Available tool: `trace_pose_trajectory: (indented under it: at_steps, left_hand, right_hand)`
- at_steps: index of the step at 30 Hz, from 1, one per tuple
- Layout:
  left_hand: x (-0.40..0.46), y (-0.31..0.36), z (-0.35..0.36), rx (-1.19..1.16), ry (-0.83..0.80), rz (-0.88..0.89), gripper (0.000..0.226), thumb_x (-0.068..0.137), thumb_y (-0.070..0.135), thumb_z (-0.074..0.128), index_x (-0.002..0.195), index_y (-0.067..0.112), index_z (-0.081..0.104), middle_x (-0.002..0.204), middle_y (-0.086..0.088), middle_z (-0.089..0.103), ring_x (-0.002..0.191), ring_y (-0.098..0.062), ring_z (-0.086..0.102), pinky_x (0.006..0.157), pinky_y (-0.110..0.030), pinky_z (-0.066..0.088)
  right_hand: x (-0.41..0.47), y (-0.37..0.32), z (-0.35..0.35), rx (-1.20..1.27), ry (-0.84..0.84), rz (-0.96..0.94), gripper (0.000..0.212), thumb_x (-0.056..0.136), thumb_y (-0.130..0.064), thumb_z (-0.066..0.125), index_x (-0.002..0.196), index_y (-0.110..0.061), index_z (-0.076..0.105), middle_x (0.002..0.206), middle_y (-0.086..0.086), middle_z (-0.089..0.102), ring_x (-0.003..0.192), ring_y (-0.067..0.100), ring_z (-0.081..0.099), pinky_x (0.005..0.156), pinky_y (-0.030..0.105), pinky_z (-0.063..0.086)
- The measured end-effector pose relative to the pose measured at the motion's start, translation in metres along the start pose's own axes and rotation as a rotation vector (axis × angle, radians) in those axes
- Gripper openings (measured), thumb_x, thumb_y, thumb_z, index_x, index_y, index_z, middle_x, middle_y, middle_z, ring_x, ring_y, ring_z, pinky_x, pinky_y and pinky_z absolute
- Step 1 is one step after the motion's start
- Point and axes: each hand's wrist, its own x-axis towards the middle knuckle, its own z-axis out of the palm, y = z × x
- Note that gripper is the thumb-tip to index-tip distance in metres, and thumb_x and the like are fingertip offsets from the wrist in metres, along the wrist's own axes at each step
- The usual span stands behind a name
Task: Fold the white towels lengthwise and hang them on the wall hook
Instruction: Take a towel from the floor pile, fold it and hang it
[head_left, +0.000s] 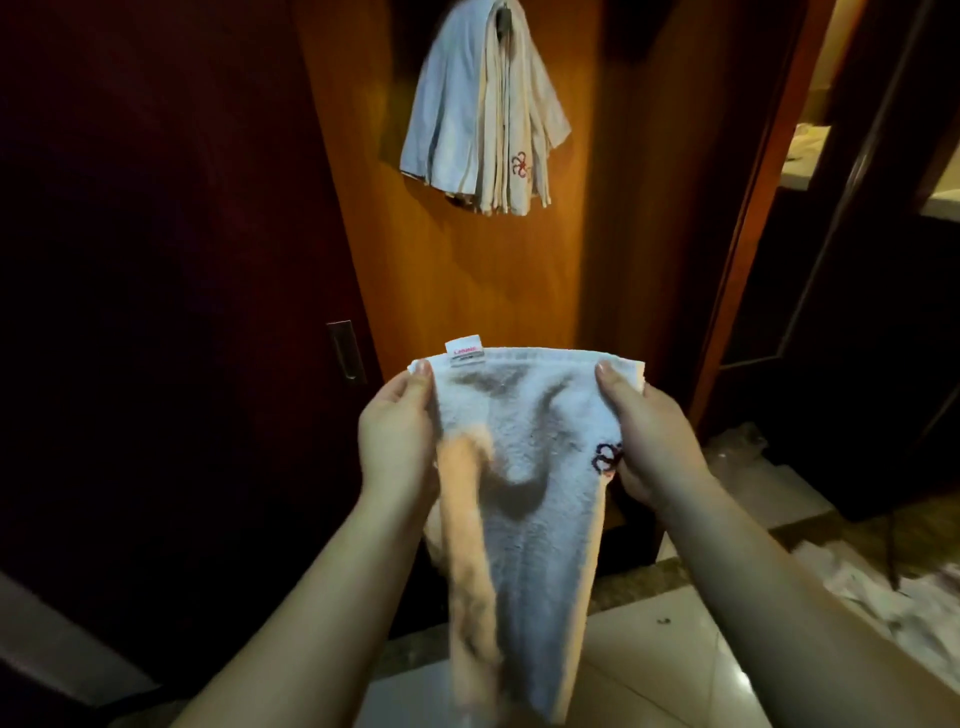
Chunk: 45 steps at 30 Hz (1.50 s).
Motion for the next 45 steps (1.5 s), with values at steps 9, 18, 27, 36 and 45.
trace_pose_trajectory:
  at_steps: [9,18,27,36,45]
  left_hand:
    - [-0.072,-0.018,0.021,0.058,-0.086,0.024,0.024,0.103,0.033,0.050,0.105,0.029,0.074,0.099,0.005,0.077,0.097,-0.013,0.072,0.090,-0.042,0.057]
    - [-0.081,-0.011,0.021,0.067,-0.129,0.064,0.022,0.102,0.026,0.051,0.108,0.025,0.073,0.101,0.009,0.077,0.098,-0.005,0.071,0.086,-0.027,0.058]
    - [-0.081,-0.007,0.025,0.109,-0.261,0.071,0.031,0.098,0.034,0.050,0.114,0.019,0.072,0.104,0.005,0.077,0.100,-0.004,0.070,0.086,-0.020,0.056]
    - [-0.075,-0.002,0.019,-0.110,-0.484,-0.049,0.072,0.089,0.054,0.023,0.130,0.008,0.061,0.145,0.001,0.055,0.135,-0.003,0.047,0.111,-0.017,0.037]
    - [-0.035,0.007,0.000,0.067,-0.155,0.274,0.028,0.101,0.026,0.053,0.087,0.008,0.069,0.099,0.000,0.073,0.097,-0.007,0.066,0.087,-0.027,0.050]
  right_hand:
    - [-0.049,0.022,0.034,-0.383,0.098,-0.150,0.033,0.101,-0.048,0.045,0.108,-0.026,0.067,0.090,-0.009,0.073,0.078,0.000,0.069,0.057,0.009,0.049]
    - [-0.053,0.018,0.038,-0.384,0.007,-0.208,0.028,0.100,-0.043,0.045,0.100,-0.027,0.068,0.074,-0.011,0.070,0.065,-0.007,0.065,0.051,0.006,0.043]
    - [-0.049,0.021,0.037,-0.315,-0.250,-0.153,0.074,0.085,-0.070,0.030,0.133,-0.021,0.059,0.116,-0.001,0.071,0.106,0.000,0.066,0.095,0.022,0.053]
    - [-0.036,0.012,0.034,-0.328,-0.298,-0.225,0.047,0.092,-0.055,0.045,0.129,-0.030,0.057,0.116,-0.010,0.070,0.108,0.000,0.065,0.082,0.013,0.051]
    - [-0.005,-0.017,0.032,-0.392,-0.165,-0.324,0.055,0.088,-0.058,0.042,0.099,-0.014,0.072,0.098,0.008,0.076,0.096,0.024,0.072,0.092,0.049,0.054]
